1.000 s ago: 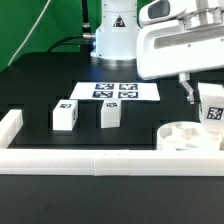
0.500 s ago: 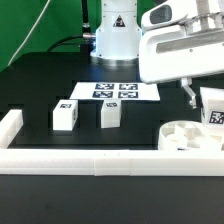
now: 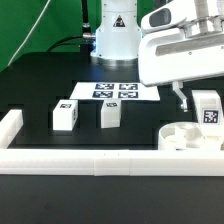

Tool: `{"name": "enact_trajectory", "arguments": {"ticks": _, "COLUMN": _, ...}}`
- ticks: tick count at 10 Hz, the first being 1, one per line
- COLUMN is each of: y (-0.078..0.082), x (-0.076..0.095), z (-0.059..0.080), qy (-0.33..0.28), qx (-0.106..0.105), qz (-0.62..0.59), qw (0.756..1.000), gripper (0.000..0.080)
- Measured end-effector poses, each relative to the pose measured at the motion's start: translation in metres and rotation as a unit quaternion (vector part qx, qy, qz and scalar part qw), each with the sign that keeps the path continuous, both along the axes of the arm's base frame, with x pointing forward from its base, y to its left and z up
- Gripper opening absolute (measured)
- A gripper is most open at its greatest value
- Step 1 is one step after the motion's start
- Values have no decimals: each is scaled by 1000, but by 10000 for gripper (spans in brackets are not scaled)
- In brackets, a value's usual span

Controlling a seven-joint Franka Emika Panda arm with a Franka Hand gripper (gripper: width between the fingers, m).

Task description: Assemble stool

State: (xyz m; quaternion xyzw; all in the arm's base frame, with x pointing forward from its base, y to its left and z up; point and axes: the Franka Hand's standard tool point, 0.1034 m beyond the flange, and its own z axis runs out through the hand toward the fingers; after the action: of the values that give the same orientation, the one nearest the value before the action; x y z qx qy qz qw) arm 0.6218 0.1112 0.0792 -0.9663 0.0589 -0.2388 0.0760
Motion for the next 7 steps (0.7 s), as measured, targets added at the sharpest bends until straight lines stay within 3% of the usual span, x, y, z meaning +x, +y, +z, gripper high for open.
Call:
{"name": "enact_trajectory", "arguments": {"ticks": 2, "y": -1, "x": 0, "z": 0, "qy": 1, "qx": 0, "qz": 1, "qw": 1000, "gripper": 645}}
{"name": "enact_trajectory", "arguments": {"ticks": 7, "y": -16, "x": 9, "z": 28, "qy": 12, "qx": -8, "qz": 14, "qw": 1000, "gripper": 649}}
